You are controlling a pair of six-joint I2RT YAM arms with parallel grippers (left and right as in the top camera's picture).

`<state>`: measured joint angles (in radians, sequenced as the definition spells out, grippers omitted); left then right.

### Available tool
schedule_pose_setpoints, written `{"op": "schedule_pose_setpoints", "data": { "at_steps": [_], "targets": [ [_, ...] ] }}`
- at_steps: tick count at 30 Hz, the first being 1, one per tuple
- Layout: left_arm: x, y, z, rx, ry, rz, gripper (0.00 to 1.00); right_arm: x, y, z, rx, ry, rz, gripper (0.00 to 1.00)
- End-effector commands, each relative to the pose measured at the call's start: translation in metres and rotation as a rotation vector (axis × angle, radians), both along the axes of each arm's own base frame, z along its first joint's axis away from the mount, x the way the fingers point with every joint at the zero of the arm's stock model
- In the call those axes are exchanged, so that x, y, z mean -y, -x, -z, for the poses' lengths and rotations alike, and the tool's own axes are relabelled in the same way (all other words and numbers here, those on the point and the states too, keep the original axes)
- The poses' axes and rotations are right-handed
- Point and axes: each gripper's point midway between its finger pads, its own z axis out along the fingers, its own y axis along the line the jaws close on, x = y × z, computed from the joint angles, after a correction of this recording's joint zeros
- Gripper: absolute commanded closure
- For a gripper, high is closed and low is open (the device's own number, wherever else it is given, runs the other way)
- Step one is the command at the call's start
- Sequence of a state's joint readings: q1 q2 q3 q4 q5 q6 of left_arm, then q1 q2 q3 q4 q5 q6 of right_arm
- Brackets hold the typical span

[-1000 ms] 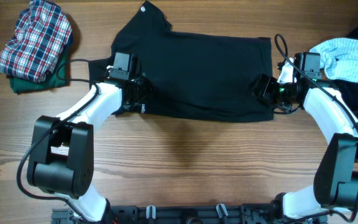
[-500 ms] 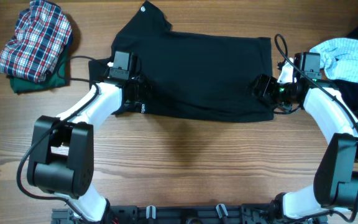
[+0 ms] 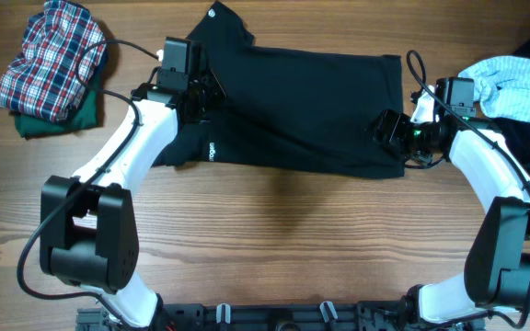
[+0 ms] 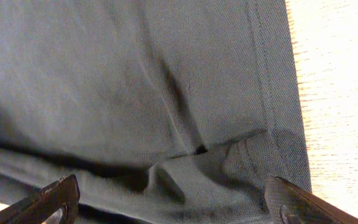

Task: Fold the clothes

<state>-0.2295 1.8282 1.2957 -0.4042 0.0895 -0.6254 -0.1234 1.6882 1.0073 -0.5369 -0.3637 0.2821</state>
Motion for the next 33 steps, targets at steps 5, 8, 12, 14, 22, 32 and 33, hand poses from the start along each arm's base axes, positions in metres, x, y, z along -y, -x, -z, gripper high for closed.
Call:
{"op": "schedule_pose_setpoints", "data": {
  "at_steps": [5,8,12,14,22,32,33],
  "targets": [
    [-0.003,-0.011,0.017,0.004,-0.049,-0.001,0.79,0.0,-0.009,-0.014,0.049,-0.009,-0.01,0.04],
    [-0.002,-0.016,0.03,0.0,-0.064,0.017,0.03,-0.001,-0.008,-0.014,0.045,-0.009,-0.011,0.04],
    [-0.003,-0.014,0.035,0.0,-0.105,0.066,0.01,-0.003,-0.008,-0.014,0.046,-0.008,-0.018,0.04],
    [-0.009,-0.009,0.035,-0.034,-0.126,0.062,0.01,-0.003,-0.008,-0.014,0.046,-0.009,-0.018,0.04],
    [-0.054,-0.01,0.036,-0.079,-0.164,-0.035,0.0,-0.003,-0.008,-0.014,0.046,-0.008,-0.018,0.04],
    [-0.035,-0.019,0.027,0.072,-0.329,0.425,0.01,-0.003,-0.009,-0.015,0.05,-0.009,-0.017,0.04],
    [-0.03,-0.019,0.027,0.091,-0.363,0.501,0.01,-0.003,-0.009,-0.014,0.05,-0.009,-0.017,0.04]
  ]
}}
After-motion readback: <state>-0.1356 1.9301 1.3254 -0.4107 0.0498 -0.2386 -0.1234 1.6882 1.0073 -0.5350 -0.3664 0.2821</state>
